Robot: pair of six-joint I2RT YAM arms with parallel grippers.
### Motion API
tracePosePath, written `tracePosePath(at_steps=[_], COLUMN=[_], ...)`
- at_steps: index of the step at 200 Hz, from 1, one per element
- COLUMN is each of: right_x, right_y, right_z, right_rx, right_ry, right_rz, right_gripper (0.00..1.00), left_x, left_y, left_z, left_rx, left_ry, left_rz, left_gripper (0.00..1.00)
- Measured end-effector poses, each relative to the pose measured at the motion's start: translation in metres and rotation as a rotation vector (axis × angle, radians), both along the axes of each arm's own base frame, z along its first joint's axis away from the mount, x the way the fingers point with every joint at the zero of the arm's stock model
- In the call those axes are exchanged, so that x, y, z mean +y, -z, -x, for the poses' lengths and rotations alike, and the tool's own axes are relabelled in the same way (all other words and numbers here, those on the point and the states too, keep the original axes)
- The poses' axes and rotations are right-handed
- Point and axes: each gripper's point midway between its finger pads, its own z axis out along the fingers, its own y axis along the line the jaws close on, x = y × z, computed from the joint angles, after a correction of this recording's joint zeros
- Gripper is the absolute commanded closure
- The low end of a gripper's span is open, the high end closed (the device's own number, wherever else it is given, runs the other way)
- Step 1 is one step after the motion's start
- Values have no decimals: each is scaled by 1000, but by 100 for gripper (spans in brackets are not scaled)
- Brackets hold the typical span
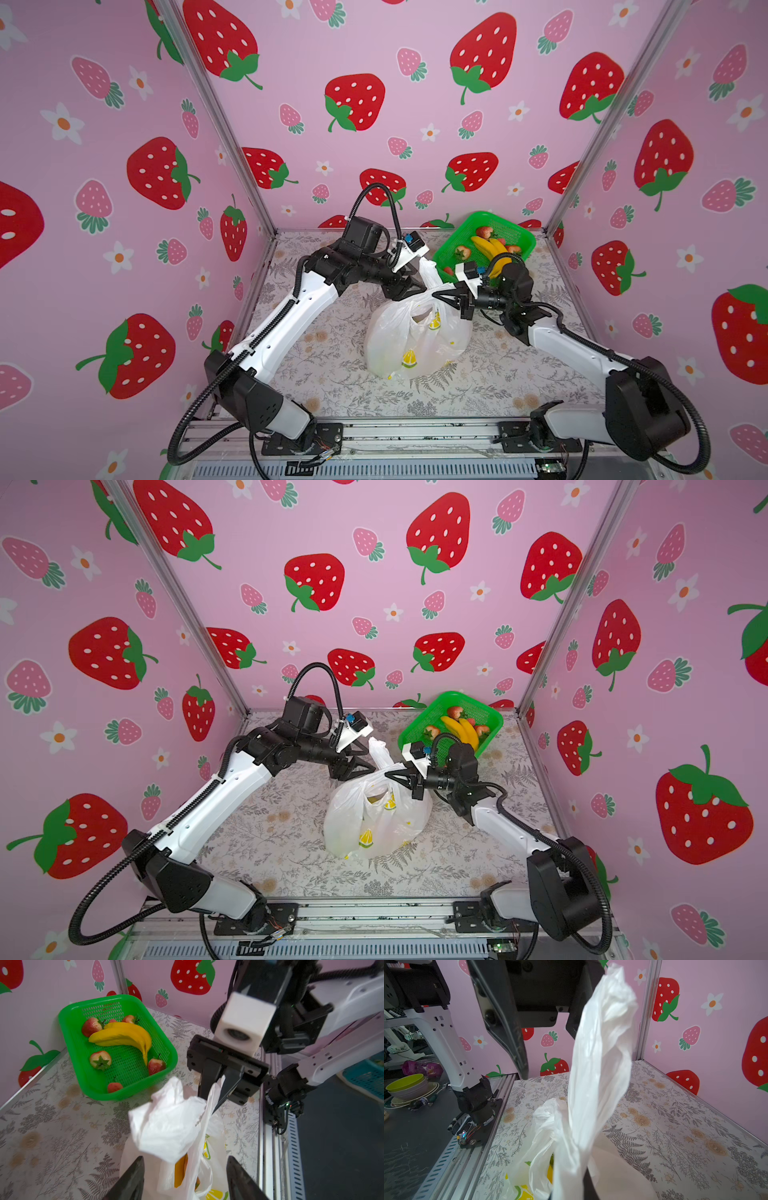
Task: Place the fake fruits into the plastic bag and tie a complex knot
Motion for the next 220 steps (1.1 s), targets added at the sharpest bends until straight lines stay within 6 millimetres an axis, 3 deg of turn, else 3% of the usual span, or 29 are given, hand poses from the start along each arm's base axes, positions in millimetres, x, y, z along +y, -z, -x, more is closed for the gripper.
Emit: tracePosePath(at_steps=[36,74,100,122,127,161,201,220], right_x=[1,1,0,0,0,1,2,4], right_y=[0,3,6,6,6,7,7,9], right_z=[3,2,-1,-5,-6,-12,-22,-22], right_rx=[1,14,24,34,36,105,255,315], right_ry=[-7,3,23,48,55,105,182,202], right_rz=[0,10,19,22,22,22,4,-4], right_gripper=[100,100,100,100,100,99,97,97], left_x=[-22,-35,-34,-31,-29,-14,-1,-1], left_y=[0,4,-2,-9,-9,-2,32,41], left_z=[-15,-29,-29,-26,-25,-15,-4,-1], left_rx=[115,182,180,162,158,132,122,107], left_ry=[-6,-19,-19,-23,-25,-92,-243,-293], left_rz=[99,136,153,164,166,163,195,219], left_gripper=[37,59,87,93,98,100,99,92])
